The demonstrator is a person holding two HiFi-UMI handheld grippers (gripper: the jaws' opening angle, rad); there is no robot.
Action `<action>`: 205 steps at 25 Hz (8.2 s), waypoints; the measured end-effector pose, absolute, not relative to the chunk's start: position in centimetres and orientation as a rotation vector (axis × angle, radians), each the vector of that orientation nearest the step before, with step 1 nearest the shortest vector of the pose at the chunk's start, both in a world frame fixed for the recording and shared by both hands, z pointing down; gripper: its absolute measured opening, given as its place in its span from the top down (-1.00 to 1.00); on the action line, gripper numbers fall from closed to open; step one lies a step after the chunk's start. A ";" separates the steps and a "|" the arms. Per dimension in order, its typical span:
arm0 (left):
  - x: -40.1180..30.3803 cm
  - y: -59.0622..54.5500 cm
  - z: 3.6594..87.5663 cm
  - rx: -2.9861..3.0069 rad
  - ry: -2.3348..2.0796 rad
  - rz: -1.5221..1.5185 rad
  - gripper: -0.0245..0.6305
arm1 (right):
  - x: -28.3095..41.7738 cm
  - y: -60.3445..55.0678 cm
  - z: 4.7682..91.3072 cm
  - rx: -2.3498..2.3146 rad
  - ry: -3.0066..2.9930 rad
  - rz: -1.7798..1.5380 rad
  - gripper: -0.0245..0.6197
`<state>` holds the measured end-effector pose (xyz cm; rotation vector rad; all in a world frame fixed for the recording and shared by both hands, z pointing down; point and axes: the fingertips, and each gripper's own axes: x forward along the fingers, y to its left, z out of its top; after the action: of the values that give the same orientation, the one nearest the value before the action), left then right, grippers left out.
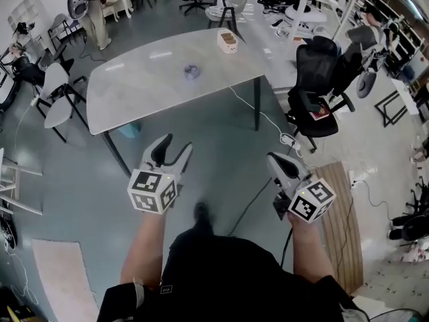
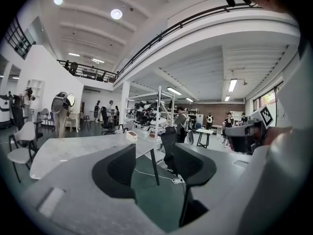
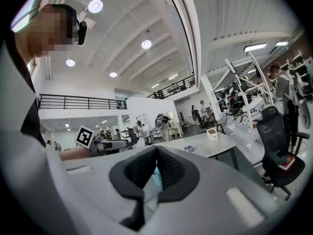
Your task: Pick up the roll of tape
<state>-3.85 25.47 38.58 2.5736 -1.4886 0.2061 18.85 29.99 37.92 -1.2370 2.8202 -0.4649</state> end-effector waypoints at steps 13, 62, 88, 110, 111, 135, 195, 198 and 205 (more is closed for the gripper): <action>-14.2 10.2 41.9 2.505 -1.479 0.197 0.19 | 8.0 13.7 39.3 -1.226 2.928 -0.516 0.91; -4.7 -29.3 43.9 2.317 -1.698 0.436 0.20 | 13.6 -31.8 43.9 -0.699 3.011 -0.723 0.91; -13.2 -40.9 49.8 2.304 -1.561 0.496 0.21 | 0.3 -45.0 45.6 -0.612 3.142 -0.738 0.91; -6.9 -46.8 63.9 2.309 -1.152 0.982 0.18 | 3.0 -51.7 51.2 -0.612 3.138 -0.926 0.92; -6.7 -46.8 64.5 2.308 -1.125 1.011 0.18 | 3.1 -51.7 51.4 -0.612 3.139 -0.928 0.91; -3.1 -46.7 75.2 2.262 -0.618 1.565 0.20 | 9.5 -52.4 55.7 -0.771 3.090 -1.050 0.91; -24.0 -31.7 46.3 2.257 -1.681 0.633 0.76 | -7.5 -37.3 43.2 -0.368 3.336 -0.604 0.91; -23.0 -32.0 45.3 2.247 -1.711 0.573 0.76 | -6.6 -38.0 43.1 -0.357 3.327 -0.595 0.91; -19.9 -34.4 42.8 2.186 -1.795 0.386 0.76 | -1.0 -41.2 43.3 -0.417 3.285 -0.612 0.91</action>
<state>-19.88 -34.40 42.85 2.1858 -1.7954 0.3859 -1.00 -41.24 43.25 -0.4168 3.2845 -0.6125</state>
